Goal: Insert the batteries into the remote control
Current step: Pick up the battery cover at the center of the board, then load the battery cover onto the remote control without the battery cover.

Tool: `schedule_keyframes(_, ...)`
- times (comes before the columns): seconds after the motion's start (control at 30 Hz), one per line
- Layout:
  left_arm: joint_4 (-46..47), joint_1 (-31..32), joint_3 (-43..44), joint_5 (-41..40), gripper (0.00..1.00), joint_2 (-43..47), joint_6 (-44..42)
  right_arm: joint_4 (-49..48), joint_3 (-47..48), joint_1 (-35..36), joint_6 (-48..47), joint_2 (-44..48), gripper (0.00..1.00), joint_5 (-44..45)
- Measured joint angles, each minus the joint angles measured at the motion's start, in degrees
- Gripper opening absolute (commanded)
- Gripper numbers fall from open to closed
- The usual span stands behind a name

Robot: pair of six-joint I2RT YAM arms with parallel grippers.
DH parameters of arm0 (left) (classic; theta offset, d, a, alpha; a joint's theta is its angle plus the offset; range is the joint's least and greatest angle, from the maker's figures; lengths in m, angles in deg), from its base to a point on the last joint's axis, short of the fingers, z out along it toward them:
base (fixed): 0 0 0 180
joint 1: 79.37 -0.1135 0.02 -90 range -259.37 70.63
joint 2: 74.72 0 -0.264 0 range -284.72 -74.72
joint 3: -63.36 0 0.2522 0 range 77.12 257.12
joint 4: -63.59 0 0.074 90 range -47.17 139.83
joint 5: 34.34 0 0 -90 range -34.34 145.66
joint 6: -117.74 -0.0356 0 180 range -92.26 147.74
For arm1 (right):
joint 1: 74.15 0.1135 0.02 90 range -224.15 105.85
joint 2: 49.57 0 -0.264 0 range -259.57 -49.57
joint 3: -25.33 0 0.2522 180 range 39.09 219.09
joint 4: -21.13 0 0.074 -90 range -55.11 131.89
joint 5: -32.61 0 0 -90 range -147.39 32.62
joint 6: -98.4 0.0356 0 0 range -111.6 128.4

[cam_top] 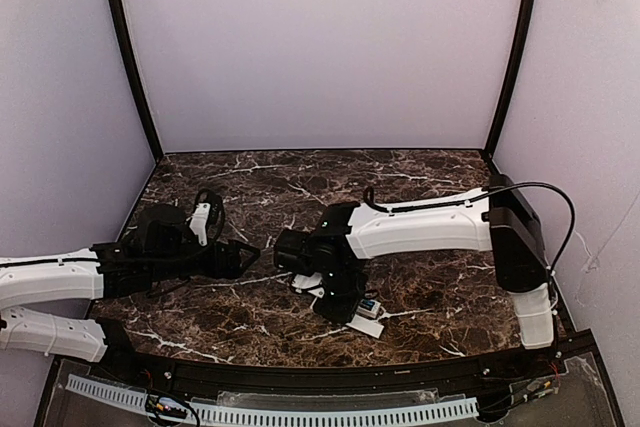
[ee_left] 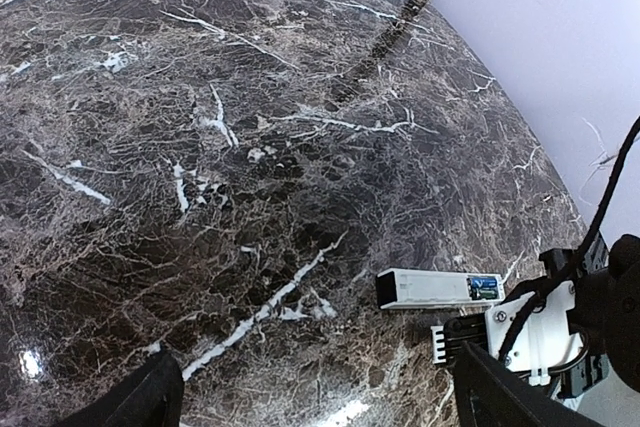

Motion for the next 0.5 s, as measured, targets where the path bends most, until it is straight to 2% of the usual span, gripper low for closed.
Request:
schedule_keyframes(0.2,0.3,-0.3,0.0,0.0,0.95,-0.3,0.0,1.6,1.1,-0.8,-1.9,1.1,0.21,0.7)
schedule_keyframes(0.5,0.7,-0.9,0.0,0.0,0.95,-0.7,-0.2,1.0,0.6,-5.6,-6.1,2.5,0.19,1.1)
